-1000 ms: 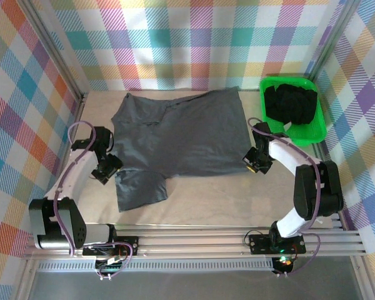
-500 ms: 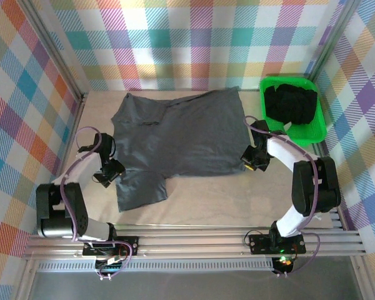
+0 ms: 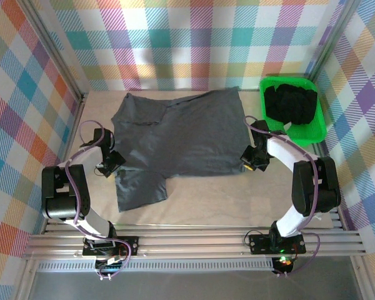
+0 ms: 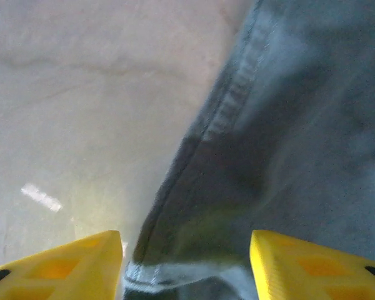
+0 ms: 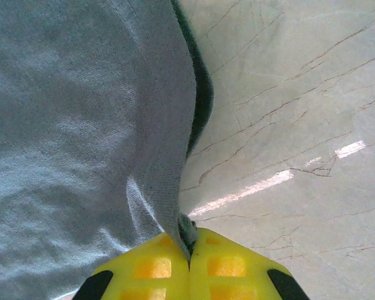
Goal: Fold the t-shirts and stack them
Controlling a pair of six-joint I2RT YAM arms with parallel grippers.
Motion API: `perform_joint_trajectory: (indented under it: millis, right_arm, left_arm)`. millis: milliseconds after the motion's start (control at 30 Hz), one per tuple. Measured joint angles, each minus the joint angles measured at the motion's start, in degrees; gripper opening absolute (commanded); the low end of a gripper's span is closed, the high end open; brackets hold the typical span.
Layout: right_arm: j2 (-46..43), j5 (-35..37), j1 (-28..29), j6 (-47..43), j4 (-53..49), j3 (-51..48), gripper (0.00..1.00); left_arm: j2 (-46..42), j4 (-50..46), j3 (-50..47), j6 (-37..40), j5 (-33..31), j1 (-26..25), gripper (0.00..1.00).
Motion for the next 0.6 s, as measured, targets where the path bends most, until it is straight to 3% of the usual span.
perform_joint_trajectory:
  millis: [133,300,567,600]
  right_arm:
    - [0.0,0.0,0.0,0.0,0.0,0.1,0.00]
    - [0.0,0.0,0.0,0.0,-0.2,1.9,0.00]
    - [0.0,-0.2,0.0,0.0,-0.2,2.5,0.00]
    - [0.0,-0.4,0.0,0.0,-0.1,2.5,0.00]
  left_arm:
    - [2.3,1.3,0.5,1.0,1.1,0.0,0.44]
    - [2.8,1.2,0.3,1.2,1.3,0.2,0.44]
    - [2.2,0.6,-0.4,0.2,1.3,0.2,0.00]
    - [2.0,0.5,-0.4,0.0,1.4,0.2,0.00]
